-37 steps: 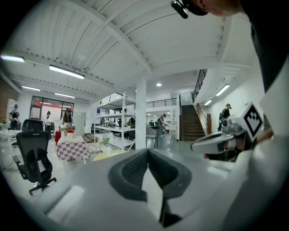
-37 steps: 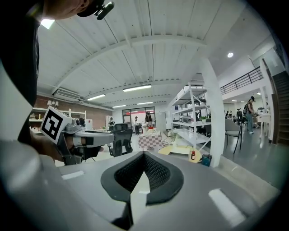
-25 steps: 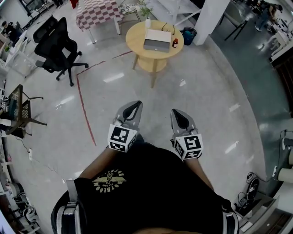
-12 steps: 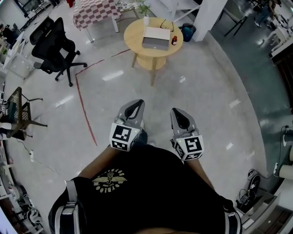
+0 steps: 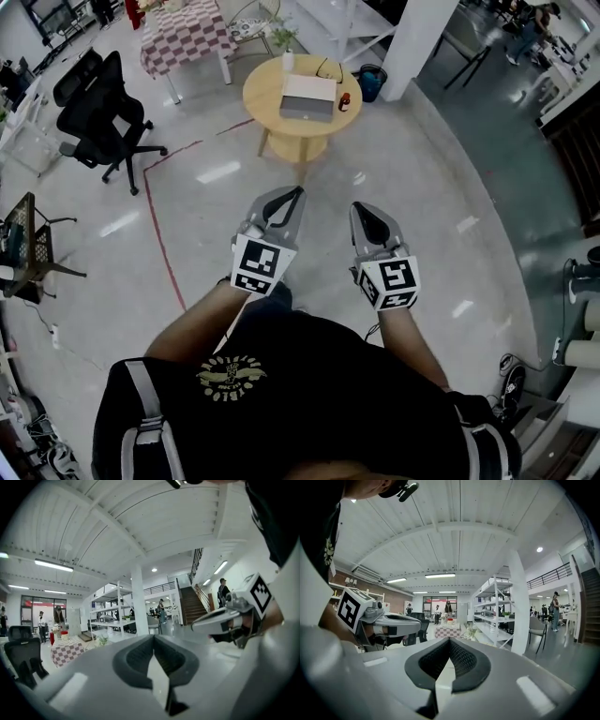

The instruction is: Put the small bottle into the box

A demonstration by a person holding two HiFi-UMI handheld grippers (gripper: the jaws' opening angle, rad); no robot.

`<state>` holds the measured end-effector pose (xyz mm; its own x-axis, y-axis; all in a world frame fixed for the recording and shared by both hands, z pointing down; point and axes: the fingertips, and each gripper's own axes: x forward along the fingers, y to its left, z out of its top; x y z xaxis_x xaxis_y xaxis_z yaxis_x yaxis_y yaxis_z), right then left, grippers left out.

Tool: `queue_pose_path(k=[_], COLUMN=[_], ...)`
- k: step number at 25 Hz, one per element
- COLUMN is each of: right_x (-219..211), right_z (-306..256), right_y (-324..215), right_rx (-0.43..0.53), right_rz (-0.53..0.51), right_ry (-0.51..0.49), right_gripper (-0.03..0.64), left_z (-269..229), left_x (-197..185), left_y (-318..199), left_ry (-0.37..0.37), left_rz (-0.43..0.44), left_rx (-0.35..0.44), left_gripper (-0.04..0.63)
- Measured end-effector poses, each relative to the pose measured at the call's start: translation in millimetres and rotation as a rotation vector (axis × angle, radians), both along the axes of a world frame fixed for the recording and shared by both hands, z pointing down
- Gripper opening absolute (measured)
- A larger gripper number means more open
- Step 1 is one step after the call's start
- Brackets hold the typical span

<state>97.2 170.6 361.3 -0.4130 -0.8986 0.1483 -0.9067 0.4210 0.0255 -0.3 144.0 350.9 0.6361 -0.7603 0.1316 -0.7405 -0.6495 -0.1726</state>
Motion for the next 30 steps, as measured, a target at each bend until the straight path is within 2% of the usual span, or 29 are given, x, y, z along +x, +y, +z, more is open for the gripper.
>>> queue_pose_path(k=[3,5,8,14,22,30], right_x=[10.8,13.8,22.3,20.2,42.0,42.1], right_z=[-4.8,-2.0,-1.9,4.9,46.8,78.3], right_y=[-16.4,-21.3,-26.8,-36.2,-36.0,-56.0], right_rx=[0.005,0.004,0.016,0.077,-0.005,-0.066], right_rz=[0.027,0.037,0.064,0.056,0.125,0.142], right_ry=[-0.018,-0.013,-0.003,0.017,-0.018,-0.018], right_gripper=[0.008,0.008,0.008,0.008,0.008,0.008], left_z=[-16.1,-25.3,-19.4,25.2,55.1,90.5], left_x=[12.6,10.5,-4.6,-30.7,-56.5,-73.1], left_y=[-25.5,-31.7,-30.8,-35.0,-37.2,-52.1], left_ry=[-0.005,0.027,0.090,0.107,0.107,0.103], left_rz=[0.005,-0.021,-0.070,-0.144,-0.189,-0.210], left_rx=[0.067,0.090,0.058,-0.032,-0.061,-0.156], left_gripper=[0.000,0.000,0.000,0.000,0.000,0.000])
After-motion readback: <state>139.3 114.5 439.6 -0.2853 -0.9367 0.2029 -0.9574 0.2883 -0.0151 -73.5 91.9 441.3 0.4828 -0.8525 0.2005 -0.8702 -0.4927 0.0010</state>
